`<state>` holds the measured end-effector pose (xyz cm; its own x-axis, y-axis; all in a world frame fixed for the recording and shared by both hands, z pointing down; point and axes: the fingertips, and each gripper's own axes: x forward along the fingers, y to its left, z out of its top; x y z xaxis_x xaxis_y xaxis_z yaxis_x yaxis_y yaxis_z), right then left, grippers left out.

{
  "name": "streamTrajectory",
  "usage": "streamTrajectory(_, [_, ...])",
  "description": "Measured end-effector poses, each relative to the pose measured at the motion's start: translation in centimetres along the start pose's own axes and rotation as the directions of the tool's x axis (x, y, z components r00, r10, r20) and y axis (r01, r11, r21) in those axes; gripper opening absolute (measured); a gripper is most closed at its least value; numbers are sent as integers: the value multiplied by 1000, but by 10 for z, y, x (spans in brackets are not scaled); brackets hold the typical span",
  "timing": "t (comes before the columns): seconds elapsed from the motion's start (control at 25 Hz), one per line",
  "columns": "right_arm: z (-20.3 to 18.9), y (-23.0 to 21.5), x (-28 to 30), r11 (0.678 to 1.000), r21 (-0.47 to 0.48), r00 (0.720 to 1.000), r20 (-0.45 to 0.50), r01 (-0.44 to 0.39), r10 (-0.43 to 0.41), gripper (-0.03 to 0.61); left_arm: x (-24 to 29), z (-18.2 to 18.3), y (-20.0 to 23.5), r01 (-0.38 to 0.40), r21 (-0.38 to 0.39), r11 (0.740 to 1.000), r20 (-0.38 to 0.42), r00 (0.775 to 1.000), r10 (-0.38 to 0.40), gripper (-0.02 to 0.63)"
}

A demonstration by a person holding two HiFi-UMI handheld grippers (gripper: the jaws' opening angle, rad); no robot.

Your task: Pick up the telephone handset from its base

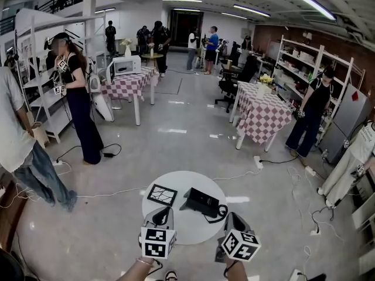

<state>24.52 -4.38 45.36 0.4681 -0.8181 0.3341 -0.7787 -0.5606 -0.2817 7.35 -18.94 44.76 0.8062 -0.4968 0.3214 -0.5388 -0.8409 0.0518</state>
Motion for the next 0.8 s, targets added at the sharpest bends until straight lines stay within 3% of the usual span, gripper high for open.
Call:
streamTrajectory(0.44, [16, -2, 36, 999, -39, 1000, 0, 29, -29, 25, 49, 2, 22, 26, -42, 999, 1, 1000, -26, 9])
streamTrajectory(0.8, [4, -7, 44, 998, -33, 998, -37, 49, -51, 25, 66, -5, 27, 41, -37, 998, -31, 999, -43, 9])
